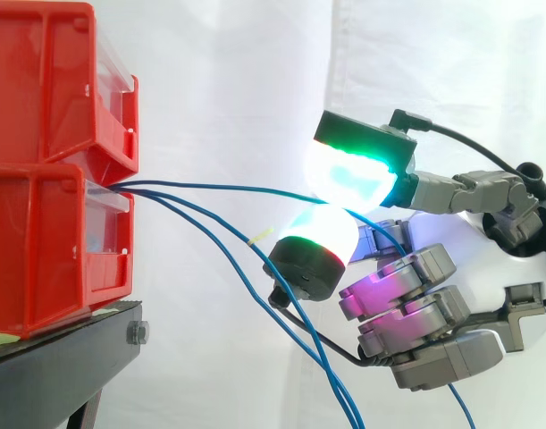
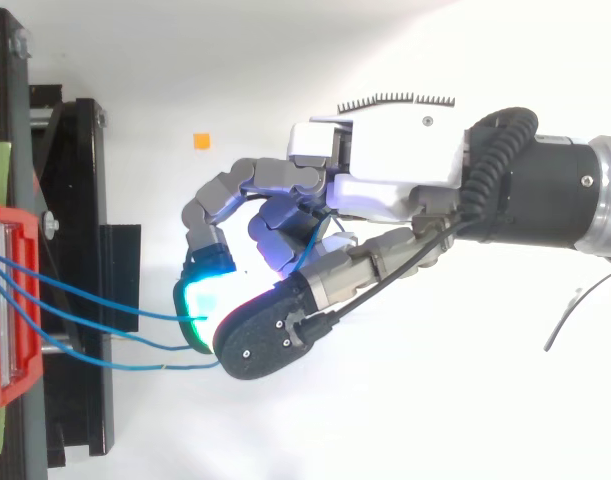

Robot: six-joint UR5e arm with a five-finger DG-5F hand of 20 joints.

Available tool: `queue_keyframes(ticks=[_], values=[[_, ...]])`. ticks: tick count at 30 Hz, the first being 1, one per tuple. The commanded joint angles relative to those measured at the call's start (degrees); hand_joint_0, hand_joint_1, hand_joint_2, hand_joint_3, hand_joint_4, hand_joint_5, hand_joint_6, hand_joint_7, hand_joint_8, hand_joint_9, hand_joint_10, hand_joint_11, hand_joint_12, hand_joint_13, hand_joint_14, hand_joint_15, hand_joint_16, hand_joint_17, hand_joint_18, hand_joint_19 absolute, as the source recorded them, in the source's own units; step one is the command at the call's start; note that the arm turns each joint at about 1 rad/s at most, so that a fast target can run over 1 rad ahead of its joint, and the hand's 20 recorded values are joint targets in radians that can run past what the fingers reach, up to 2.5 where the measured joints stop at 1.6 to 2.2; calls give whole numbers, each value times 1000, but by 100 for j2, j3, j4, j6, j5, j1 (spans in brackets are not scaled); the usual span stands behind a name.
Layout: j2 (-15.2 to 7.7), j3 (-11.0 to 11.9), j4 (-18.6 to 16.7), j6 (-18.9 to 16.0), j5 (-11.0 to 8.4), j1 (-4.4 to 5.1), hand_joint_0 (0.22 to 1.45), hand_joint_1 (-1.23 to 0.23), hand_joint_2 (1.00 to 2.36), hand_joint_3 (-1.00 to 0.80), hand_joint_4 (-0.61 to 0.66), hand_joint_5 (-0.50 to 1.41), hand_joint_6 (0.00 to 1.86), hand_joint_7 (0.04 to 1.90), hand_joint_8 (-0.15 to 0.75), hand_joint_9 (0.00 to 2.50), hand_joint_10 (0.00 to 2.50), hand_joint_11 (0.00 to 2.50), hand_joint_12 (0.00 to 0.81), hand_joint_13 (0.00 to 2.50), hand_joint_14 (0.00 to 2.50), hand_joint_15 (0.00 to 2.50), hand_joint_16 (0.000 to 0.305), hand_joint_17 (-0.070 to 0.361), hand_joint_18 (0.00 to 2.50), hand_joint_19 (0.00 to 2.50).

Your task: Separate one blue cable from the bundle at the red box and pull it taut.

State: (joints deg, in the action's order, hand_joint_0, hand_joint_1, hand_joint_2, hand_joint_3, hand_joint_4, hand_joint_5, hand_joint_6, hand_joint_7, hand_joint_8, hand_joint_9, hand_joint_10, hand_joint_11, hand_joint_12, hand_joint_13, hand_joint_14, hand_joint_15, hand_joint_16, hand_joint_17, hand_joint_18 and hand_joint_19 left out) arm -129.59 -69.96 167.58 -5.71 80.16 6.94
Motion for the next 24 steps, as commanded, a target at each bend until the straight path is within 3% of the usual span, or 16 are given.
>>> queue_keyframes(ticks=[1, 24], values=[[-5, 0, 3, 0, 0, 0, 726, -748, 1019, -237, -19, -174, 936, 1167, 296, 681, 2500, 1403, 388, 711, 2500, 1656, 32, 72, 1344, 2172], [-5, 0, -6, 0, 0, 0, 727, -748, 1019, -236, -22, -174, 937, 1167, 296, 681, 2500, 1406, 388, 711, 2500, 1658, 32, 73, 1345, 2174]])
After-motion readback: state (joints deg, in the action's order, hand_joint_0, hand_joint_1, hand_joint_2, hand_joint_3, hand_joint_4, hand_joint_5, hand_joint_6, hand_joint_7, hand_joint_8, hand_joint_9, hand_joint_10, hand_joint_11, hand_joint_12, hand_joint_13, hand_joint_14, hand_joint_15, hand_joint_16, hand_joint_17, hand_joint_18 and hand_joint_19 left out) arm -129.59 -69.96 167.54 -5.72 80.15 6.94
